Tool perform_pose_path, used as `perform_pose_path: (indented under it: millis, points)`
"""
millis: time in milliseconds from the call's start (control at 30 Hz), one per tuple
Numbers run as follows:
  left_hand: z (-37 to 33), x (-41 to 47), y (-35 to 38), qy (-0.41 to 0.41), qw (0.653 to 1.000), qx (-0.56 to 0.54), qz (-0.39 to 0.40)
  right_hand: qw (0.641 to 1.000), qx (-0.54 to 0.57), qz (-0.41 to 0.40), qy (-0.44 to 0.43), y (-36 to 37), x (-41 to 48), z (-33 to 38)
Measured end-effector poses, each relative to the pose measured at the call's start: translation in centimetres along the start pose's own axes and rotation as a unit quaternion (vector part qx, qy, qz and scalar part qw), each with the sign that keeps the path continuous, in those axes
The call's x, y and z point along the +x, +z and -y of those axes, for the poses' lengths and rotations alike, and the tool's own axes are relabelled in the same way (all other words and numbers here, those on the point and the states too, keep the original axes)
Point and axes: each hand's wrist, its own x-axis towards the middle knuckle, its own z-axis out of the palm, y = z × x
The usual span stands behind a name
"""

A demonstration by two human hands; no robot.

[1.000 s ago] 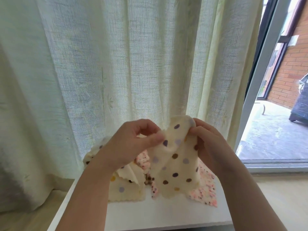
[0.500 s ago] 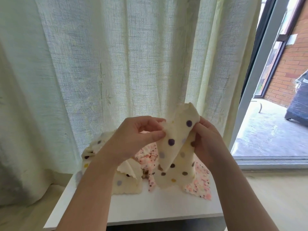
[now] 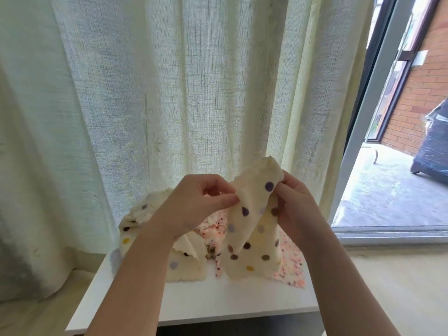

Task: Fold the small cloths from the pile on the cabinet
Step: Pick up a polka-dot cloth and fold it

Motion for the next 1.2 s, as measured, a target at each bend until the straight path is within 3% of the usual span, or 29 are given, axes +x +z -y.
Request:
perform_pose_path:
  millis: [133, 233, 367, 500, 667, 1000, 1100, 1200]
  points:
    - [-0.5, -0.3, -0.5, 0.066, 0.992, 0.022, -0.101, 0.976, -0.196, -0.053, -0.081, -0.4, 0.2, 0.0]
    - [-0.8, -0.7, -1.0, 0.131, 0.978, 0.073, -0.144, 0.934, -0.300, 0.025, -0.193, -0.3, -0.1, 0.7]
    - [-1.6, -1.3, -1.4, 0.211, 0.961, 0.124, -0.131, 0.868, -0.421, 0.084, -0.250, 0.1, -0.8, 1.6]
    - [-2.3, -1.9, -1.9, 0.290, 0.931, 0.199, -0.102, 0.832, -0.505, 0.097, -0.206, -0.3, -1.0, 1.6]
    - [-2.8, -2.4, -2.4, 0.327, 0.909, 0.246, -0.079, 0.802, -0.569, 0.082, -0.164, -0.9, -1.2, 1.8]
    - [-3.2, -2.5, -1.5, 0.345, 0.895, 0.282, -0.028, 0.782, -0.557, 0.185, -0.209, -0.1, -1.9, 2.7]
    - [-3.1, -2.5, -1.3, 0.341, 0.895, 0.288, -0.019, 0.746, -0.617, 0.157, -0.193, -0.2, -1.6, 2.3]
    - [-2.7, -2.2, -1.6, 0.326, 0.890, 0.318, -0.026, 0.726, -0.668, 0.063, -0.154, -0.7, -1.2, 1.8]
